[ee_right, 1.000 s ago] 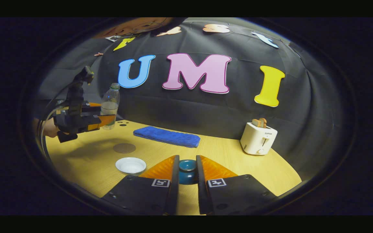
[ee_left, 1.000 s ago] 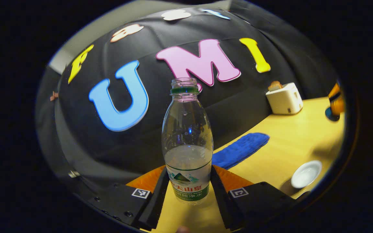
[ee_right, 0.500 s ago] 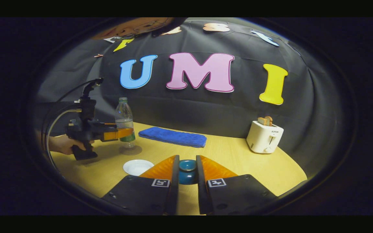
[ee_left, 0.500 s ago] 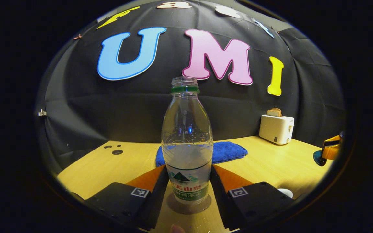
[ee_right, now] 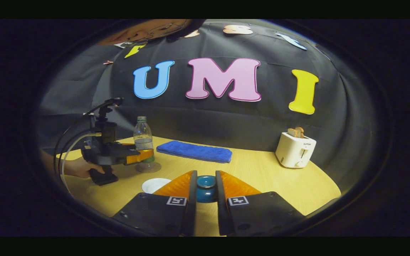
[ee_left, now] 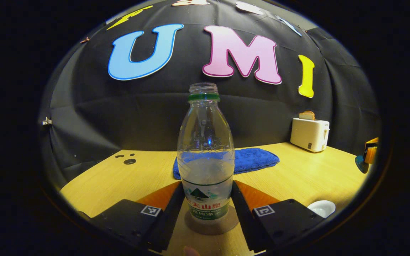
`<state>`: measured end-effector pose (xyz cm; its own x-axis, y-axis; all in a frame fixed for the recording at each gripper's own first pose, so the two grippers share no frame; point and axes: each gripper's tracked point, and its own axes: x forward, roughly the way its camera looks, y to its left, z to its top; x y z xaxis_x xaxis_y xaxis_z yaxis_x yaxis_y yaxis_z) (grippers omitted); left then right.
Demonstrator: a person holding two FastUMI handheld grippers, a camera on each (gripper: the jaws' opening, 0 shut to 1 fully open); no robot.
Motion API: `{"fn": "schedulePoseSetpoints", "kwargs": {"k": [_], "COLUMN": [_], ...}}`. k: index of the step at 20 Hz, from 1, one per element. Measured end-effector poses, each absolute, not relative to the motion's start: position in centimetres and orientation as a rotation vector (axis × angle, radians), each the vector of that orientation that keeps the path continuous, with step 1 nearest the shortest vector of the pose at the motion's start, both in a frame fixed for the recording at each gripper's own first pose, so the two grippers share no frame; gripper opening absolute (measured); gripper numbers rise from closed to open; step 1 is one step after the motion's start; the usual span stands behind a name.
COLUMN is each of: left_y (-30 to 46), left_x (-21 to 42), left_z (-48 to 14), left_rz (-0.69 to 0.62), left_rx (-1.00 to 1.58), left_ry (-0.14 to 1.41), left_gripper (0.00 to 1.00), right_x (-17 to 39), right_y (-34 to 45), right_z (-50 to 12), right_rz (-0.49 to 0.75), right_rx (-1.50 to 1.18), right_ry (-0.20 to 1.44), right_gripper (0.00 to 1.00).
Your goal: Open the teacup lid with one hand, grasp the water bottle and pour water into the teacup with the other hand; after pouring, place the water bottle on the coaster and then close the teacup lid.
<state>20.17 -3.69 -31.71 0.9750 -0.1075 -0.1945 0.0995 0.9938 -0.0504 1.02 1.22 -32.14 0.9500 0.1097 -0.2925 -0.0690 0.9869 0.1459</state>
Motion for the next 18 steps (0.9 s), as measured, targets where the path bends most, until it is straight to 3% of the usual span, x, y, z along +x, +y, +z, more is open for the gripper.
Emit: {"fn": "schedulePoseSetpoints", "kwargs": {"k": [2, 3, 5, 16, 18], "left_y": [-4.2, -4.2, -4.3, -2.7, -2.1], "left_x": [20.3, 20.1, 19.6, 13.0, 11.6], "left_z": [-32.0, -32.2, -32.4, -33.6, -33.3], "left_rz": [-0.105, -0.104, -0.102, -0.077, -0.063], "left_rx": [-0.05, -0.055, -0.057, -0.015, -0.011], "left_ry": [0.213, 0.223, 0.231, 0.305, 0.303], "left_gripper": [0.8, 0.95, 0.99, 0.98, 0.98], "right_x": [1.2, 1.2, 1.3, 3.1, 3.4], "right_y": [1.7, 1.9, 2.4, 8.6, 9.7], "right_z": [-32.0, -32.1, -32.1, -33.8, -34.4], "right_rz": [0.098, 0.102, 0.111, 0.228, 0.242], "right_rx": [0.144, 0.148, 0.155, 0.225, 0.236], "right_ry": [0.302, 0.301, 0.303, 0.318, 0.332], "right_gripper": [0.28, 0.28, 0.28, 0.28, 0.23]}}
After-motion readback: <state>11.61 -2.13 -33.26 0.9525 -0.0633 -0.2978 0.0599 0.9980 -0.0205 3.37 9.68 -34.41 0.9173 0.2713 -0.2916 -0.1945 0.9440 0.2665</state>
